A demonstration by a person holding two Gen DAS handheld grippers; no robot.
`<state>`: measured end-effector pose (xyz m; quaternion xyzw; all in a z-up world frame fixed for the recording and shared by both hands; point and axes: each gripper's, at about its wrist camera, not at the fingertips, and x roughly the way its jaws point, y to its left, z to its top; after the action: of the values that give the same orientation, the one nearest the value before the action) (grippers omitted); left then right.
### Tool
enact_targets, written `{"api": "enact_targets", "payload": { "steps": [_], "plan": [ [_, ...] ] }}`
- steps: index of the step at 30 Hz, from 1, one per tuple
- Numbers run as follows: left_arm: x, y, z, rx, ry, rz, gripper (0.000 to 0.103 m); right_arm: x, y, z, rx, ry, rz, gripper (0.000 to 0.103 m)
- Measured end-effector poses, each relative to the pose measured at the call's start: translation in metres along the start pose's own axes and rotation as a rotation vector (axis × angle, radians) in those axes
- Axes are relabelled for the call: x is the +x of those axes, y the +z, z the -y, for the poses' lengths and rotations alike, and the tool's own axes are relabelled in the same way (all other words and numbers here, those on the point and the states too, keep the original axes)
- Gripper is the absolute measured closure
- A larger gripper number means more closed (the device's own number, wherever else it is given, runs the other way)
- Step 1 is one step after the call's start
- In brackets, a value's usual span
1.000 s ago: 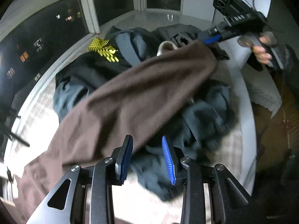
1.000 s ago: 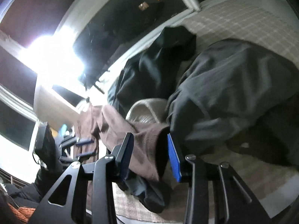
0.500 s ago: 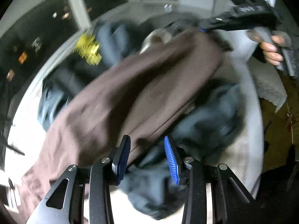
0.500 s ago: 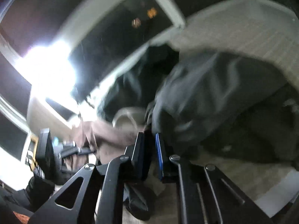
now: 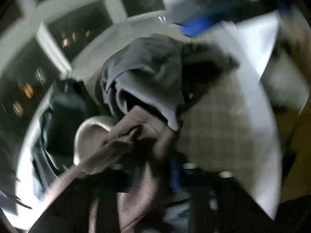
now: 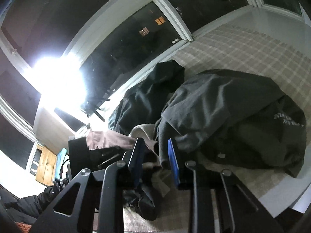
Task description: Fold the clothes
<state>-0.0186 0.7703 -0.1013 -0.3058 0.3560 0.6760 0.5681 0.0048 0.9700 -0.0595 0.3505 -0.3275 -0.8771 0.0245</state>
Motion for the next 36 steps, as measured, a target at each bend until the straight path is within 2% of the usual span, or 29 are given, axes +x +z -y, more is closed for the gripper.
{"api": "enact_targets", "payload": {
  "steps": [1,5,7,9,13,15,17,20,22,25,28,31,36],
  "plan": [
    [-0.009,0.000,-0.011,-0.070,-0.036,0.019,0.092,0.000,0.001,-0.003,-0.009,0.001,-0.002,0.078],
    [-0.078,-0.026,-0.046,-0.243,-0.017,0.138,0.092,0.014,0.015,-0.023,-0.074,0.026,-0.029,0.078],
    [-0.118,-0.055,-0.064,-0.330,0.021,0.181,0.092,0.031,0.022,-0.045,-0.131,0.060,-0.060,0.078],
    [-0.158,-0.094,-0.081,-0.418,0.095,0.198,0.092,0.053,0.029,-0.071,-0.198,0.094,-0.096,0.078],
    [-0.221,-0.193,-0.105,-0.659,0.282,0.170,0.092,0.115,0.036,-0.147,-0.358,0.175,-0.198,0.078],
    [-0.249,-0.247,-0.103,-0.788,0.360,0.145,0.092,0.153,0.034,-0.193,-0.437,0.228,-0.268,0.078],
    [-0.268,-0.302,-0.095,-0.913,0.433,0.115,0.093,0.189,0.025,-0.231,-0.523,0.234,-0.317,0.078],
    [-0.279,-0.373,-0.066,-1.095,0.490,0.070,0.093,0.249,0.007,-0.287,-0.668,0.222,-0.393,0.078],
    [-0.268,-0.405,-0.046,-1.177,0.490,0.024,0.093,0.289,-0.014,-0.319,-0.741,0.213,-0.462,0.078],
    [-0.242,-0.425,-0.028,-1.240,0.455,-0.007,0.093,0.339,-0.043,-0.347,-0.863,0.137,-0.523,0.078],
    [-0.235,-0.424,-0.024,-1.262,0.418,0.029,0.093,0.361,-0.064,-0.354,-0.889,0.123,-0.580,0.078],
    [-0.245,-0.420,-0.025,-1.264,0.417,0.077,0.093,0.346,-0.090,-0.353,-0.947,0.142,-0.597,0.078],
    [-0.276,-0.437,-0.035,-1.304,0.461,0.135,0.091,0.323,-0.140,-0.335,-1.024,0.090,-0.611,0.078]
  ]
}}
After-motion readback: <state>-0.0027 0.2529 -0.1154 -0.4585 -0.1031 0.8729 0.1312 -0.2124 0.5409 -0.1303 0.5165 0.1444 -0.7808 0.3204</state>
